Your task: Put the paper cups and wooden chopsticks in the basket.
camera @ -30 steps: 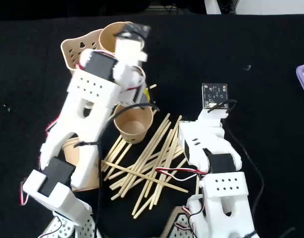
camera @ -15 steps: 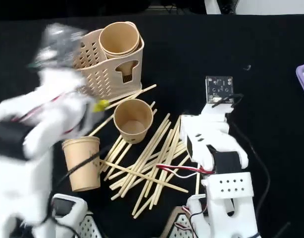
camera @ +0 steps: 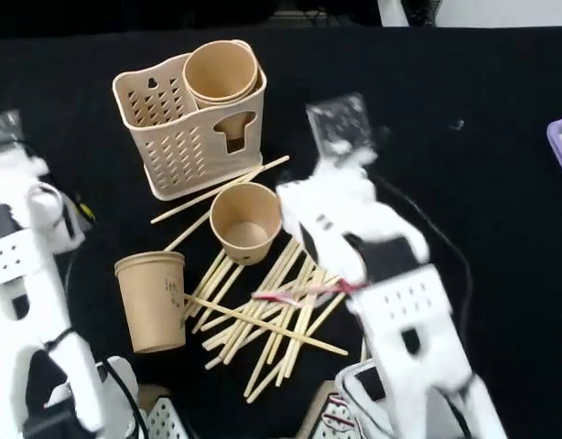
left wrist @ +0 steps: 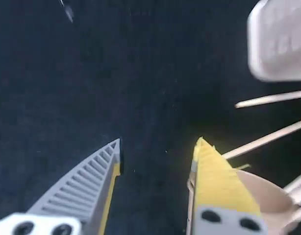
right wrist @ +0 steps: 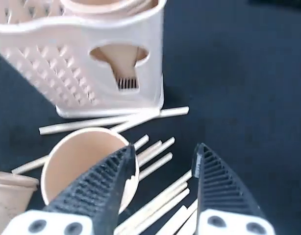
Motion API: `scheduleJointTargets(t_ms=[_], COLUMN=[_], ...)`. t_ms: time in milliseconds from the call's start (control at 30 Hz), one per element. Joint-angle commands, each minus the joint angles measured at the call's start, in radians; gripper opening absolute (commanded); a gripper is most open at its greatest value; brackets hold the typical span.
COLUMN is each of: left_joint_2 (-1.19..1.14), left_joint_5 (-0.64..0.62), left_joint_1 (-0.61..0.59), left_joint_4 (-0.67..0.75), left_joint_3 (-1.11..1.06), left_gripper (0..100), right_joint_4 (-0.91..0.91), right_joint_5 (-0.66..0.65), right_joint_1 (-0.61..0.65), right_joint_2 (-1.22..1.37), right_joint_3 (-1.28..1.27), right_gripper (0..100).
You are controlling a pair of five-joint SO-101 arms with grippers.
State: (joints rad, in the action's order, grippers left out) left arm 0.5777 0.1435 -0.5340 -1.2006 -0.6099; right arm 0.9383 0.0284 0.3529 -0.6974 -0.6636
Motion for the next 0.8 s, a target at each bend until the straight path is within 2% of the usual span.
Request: scheduleJointTargets(t_ms=[0,133,233,333,567,767], left_joint_2=[-0.072,-0.126,-0.164,-0.199,-0.275,-0.301], left_joint_5=[0.003,-0.064,-0.167,-0.198,-0.201,-0.201], left_joint_1=[-0.01,-0.013,-0.007,-0.025,-0.03,-0.028], left_joint_4=[0.265,0.453,0.551,0.62,0.64,0.637], left_joint_3=[-0.183,-0.302,-0.374,-0.4,-0.383,-0.369], left_gripper=[24,24,24,24,24,24], right_joint_4=[0.002,0.005,0.005,0.005,0.005,0.025], right_joint_5=[-0.011,-0.011,-0.011,-0.017,-0.04,-0.075], right_joint_1=[0.018,0.021,0.021,0.021,0.021,-0.014], right_joint_2=[0.193,0.354,0.426,0.472,0.541,0.476], right_joint_3=[0.133,0.214,0.248,0.257,0.252,0.28], right_gripper=[19.8,19.8,19.8,19.8,19.4,19.7])
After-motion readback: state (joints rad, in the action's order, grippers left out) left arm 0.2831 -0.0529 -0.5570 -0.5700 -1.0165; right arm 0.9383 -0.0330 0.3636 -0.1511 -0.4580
